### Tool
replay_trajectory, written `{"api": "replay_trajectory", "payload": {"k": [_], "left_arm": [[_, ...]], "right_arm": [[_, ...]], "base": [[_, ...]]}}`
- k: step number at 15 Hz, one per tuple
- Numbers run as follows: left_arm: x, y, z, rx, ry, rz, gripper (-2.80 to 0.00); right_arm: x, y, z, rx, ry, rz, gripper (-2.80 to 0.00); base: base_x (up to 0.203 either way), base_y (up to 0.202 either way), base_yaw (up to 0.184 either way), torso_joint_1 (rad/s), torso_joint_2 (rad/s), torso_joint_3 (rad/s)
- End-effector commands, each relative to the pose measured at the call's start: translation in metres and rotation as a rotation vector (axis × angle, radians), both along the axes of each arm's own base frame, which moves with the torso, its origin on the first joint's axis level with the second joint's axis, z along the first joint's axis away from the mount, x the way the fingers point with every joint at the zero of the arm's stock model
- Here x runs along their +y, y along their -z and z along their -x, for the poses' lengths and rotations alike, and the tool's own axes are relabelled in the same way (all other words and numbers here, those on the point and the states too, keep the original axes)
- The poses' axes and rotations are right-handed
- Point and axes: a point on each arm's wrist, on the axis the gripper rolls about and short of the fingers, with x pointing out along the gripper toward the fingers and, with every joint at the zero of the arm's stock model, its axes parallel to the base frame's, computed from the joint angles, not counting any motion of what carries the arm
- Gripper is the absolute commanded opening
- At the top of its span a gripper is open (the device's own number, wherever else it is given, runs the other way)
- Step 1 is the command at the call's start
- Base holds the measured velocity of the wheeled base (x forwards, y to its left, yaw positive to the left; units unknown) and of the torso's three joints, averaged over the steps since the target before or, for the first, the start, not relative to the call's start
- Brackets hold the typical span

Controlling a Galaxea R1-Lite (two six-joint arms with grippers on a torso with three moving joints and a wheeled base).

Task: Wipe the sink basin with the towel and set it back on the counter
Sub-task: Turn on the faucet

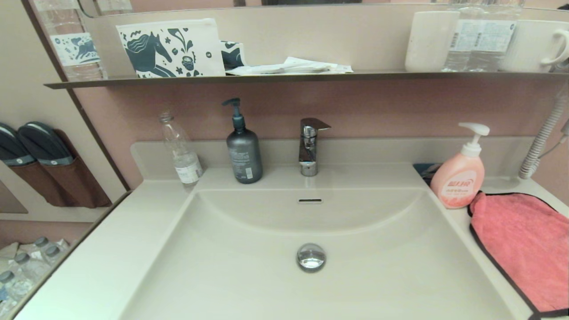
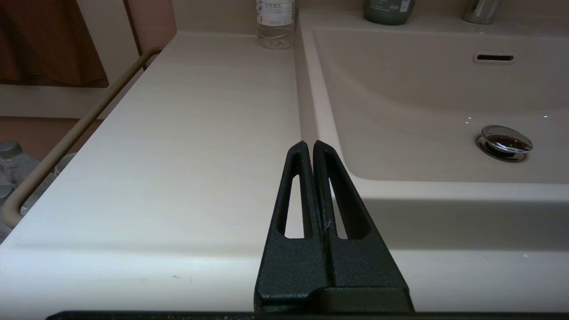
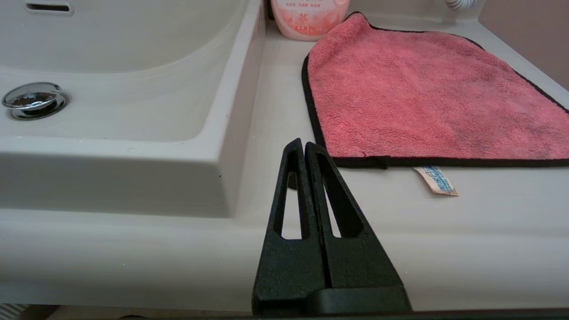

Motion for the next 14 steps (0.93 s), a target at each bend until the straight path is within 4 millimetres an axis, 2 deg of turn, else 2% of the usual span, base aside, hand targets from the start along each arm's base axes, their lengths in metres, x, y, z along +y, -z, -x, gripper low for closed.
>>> {"api": "replay_trajectory", "payload": {"k": [1,14], "left_arm": [[0.0,0.0,0.0,0.0,-0.001,0.0,-2.8],[0.0,0.0,0.0,0.0,-0.001,0.0,-2.8]], "right_arm": [[0.0,0.0,-0.0001,0.001,-0.001,0.001,-2.8],[0.0,-0.0002,0.0,0.0,-0.001,0.001,-2.8]], "base": [[0.0,0.0,0.0,0.0,0.0,0.0],[0.0,0.0,0.0,0.0,0.0,0.0]]}}
